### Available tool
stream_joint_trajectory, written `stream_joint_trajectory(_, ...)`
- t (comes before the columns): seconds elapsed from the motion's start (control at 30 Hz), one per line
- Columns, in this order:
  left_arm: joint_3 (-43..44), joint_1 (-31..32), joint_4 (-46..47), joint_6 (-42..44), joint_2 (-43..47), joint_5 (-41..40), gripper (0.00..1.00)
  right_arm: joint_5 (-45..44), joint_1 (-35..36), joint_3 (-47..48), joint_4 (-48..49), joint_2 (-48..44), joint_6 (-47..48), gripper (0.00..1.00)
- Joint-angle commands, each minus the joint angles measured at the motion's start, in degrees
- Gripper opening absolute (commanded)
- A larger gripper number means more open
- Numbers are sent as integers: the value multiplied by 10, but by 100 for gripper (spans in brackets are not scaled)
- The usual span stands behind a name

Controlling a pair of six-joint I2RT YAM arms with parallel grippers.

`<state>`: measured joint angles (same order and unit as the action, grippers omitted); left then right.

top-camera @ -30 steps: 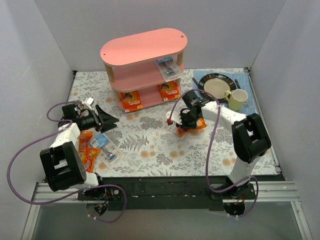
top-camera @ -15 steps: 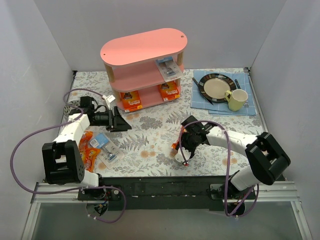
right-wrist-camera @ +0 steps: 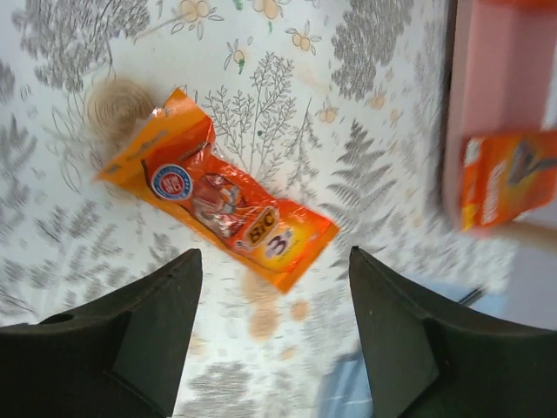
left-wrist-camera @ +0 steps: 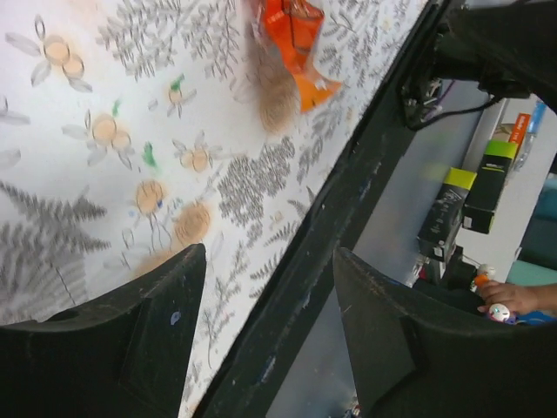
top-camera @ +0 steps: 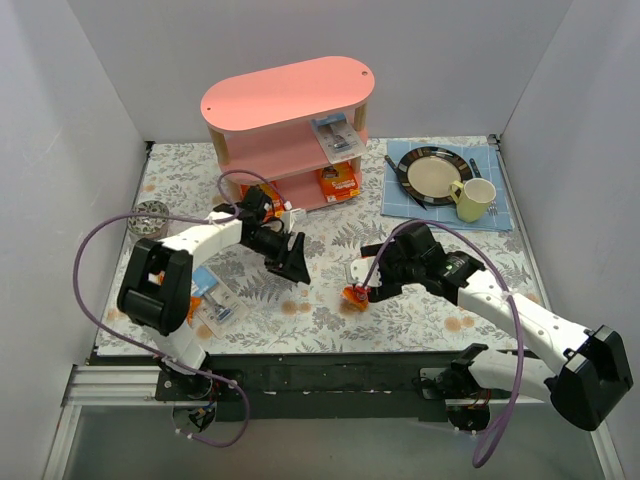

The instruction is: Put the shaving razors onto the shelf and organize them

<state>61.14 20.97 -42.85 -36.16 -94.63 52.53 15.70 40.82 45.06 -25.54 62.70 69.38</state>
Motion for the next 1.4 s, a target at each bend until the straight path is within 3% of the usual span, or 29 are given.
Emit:
stream_joint_trajectory(0.0,77,43,39,-30,-73,-45,59,-37,-13,7,47,2,-352,75)
stream_joint_trajectory(0.07,102,68,44,-35,-101,-41,59,-66,-25,18,46,10,-480,79)
stream_joint_trajectory(0.17,139,100,49,-40,-150,-43,59,-39,-80,20,59,18,-592,80)
stream_joint_trajectory(0.4,173,144,61,-61,-215,-29,61,-9,-227,13,65,37,-638,80)
stream_joint_trajectory(0.63,199,171,73,-79,-258,6,60,22,-282,5,73,56,-670,79)
stream_joint_trajectory(0.73,209,178,80,-91,-276,12,52,26,-293,-2,71,56,-673,79)
stream_joint_trajectory(0.8,212,180,83,-92,-286,29,29,27,-299,-5,72,54,-675,78)
stream_joint_trajectory(0.9,205,181,85,-92,-282,39,4,25,-306,-6,70,50,-677,78)
stream_joint_trajectory(1.1,177,175,67,-65,-229,54,0,26,-317,-3,64,46,-681,75)
stream_joint_trajectory(1.37,80,109,26,10,-41,35,0,24,-320,22,57,70,-666,73)
